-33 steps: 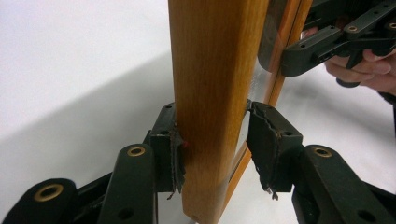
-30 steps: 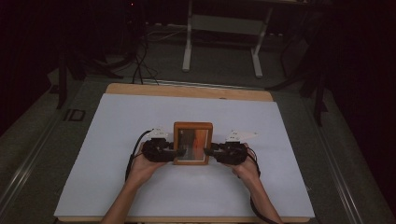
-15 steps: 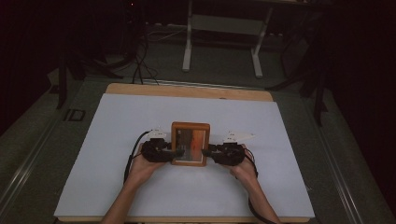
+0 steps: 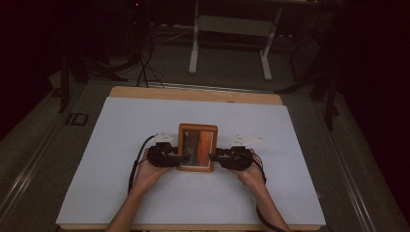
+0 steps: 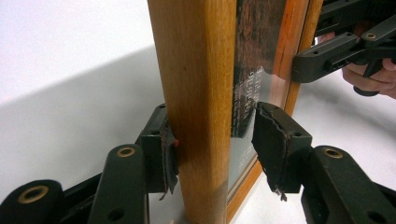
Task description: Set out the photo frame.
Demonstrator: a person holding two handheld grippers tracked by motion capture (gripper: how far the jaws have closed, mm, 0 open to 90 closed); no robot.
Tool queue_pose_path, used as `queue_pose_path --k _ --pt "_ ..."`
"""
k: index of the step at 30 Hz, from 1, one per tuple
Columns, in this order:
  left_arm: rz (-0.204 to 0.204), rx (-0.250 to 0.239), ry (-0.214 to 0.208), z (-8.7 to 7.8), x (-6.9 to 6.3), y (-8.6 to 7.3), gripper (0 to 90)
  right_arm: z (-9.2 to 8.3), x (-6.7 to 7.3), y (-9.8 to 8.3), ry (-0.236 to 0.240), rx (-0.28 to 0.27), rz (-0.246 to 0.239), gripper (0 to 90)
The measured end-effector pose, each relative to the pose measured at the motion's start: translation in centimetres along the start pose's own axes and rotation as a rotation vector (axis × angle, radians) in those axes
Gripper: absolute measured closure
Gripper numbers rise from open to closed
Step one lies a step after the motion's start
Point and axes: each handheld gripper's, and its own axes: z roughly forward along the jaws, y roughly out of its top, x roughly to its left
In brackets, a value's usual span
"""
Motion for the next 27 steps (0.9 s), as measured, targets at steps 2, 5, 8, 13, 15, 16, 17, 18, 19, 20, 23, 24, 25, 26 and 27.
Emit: queue_pose_path --k 2,5,8,13,15,16,17,18,19,20,23,24,25,26,27 --pt "0.001 0.0 0.006 0.0 0.0 0.0 51.2 0.0 0.1 0.0 -0.005 0.005 -0.007 64.7" --pt "-0.007 0.001 0.012 0.0 0.0 0.0 49.9 -0.1 0.1 -0.1 -0.004 0.011 -0.014 64.1" --pt "-0.015 0.004 0.018 -0.1 0.1 0.0 48.4 -0.1 0.0 -0.1 -0.003 0.015 -0.016 63.0" --pt "-0.018 0.01 0.029 -0.3 0.1 -0.2 46.8 -0.3 -0.1 -0.1 -0.012 0.014 -0.013 57.8" --pt "-0.015 0.015 0.028 -0.3 0.0 -0.2 46.8 -0.5 -0.2 -0.1 -0.015 0.01 -0.01 56.3" --pt "-0.013 0.016 0.028 -0.4 -0.1 -0.2 46.7 -0.6 -0.2 0.0 -0.015 0.01 -0.01 55.6" --pt "-0.011 0.016 0.029 -0.4 -0.2 -0.2 46.6 -0.6 -0.2 0.0 -0.016 0.009 -0.01 55.1" --pt "-0.008 0.018 0.03 -0.5 -0.2 -0.1 46.6 -0.7 -0.2 0.0 -0.014 0.007 -0.012 54.8" --pt "-0.008 0.016 0.031 -0.6 -0.3 -0.1 46.5 -0.8 -0.2 0.1 -0.014 0.006 -0.014 54.5" --pt "-0.007 0.014 0.032 -0.8 -0.3 -0.1 46.5 -0.9 -0.2 0.1 -0.012 0.005 -0.015 54.0" --pt "-0.007 0.005 0.042 -1.1 -0.4 0.0 46.6 -1.2 -0.1 0.3 -0.011 0.002 -0.02 53.2" --pt "-0.006 0.006 0.046 -1.3 -0.4 0.0 46.5 -1.3 -0.1 0.3 -0.011 0.002 -0.019 52.9" --pt "-0.008 0.0 0.051 -1.4 -0.4 0.0 46.5 -1.4 -0.1 0.4 -0.011 -0.002 -0.022 52.5" --pt "-0.006 -0.003 0.054 -1.5 -0.4 0.0 46.5 -1.5 -0.1 0.4 -0.012 -0.002 -0.021 52.4" --pt "-0.008 -0.008 0.054 -1.7 -0.4 0.1 46.5 -1.6 -0.1 0.4 -0.013 -0.006 -0.022 52.3"
